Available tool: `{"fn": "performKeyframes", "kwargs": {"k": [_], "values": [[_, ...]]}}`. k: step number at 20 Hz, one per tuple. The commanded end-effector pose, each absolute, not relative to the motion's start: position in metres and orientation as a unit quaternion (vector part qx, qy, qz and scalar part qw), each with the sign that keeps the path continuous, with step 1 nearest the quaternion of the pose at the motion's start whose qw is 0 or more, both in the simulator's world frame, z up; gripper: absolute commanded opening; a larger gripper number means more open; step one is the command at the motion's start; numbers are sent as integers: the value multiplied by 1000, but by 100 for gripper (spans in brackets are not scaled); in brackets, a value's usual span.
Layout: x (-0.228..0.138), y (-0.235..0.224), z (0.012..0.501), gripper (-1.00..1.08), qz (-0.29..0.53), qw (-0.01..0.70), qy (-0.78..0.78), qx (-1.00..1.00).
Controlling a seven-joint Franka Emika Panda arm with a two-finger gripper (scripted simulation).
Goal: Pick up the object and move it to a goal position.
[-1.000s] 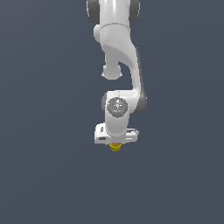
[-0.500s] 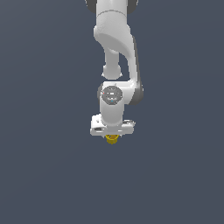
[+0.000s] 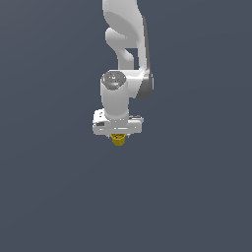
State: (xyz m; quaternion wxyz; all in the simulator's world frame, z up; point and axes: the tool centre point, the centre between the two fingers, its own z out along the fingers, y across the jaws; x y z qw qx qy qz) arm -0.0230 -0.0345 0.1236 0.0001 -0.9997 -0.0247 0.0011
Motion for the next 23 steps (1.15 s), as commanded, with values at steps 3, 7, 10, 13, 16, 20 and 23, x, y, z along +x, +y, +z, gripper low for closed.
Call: {"fn": "performKeyframes", "kwargs": {"k": [3, 7, 10, 13, 16, 20, 23], "values": [[-52, -52, 150, -100, 0, 0, -25, -1000], [-75, -66, 170, -100, 0, 0, -25, -1000], [-89, -75, 183, -100, 0, 1, -25, -1000], [-101, -83, 194, -100, 0, 1, -25, -1000], [-109, -89, 202, -100, 0, 1, -25, -1000], [-115, -93, 209, -100, 0, 1, -25, -1000], [-117, -94, 210, -100, 0, 1, -25, -1000]]}}
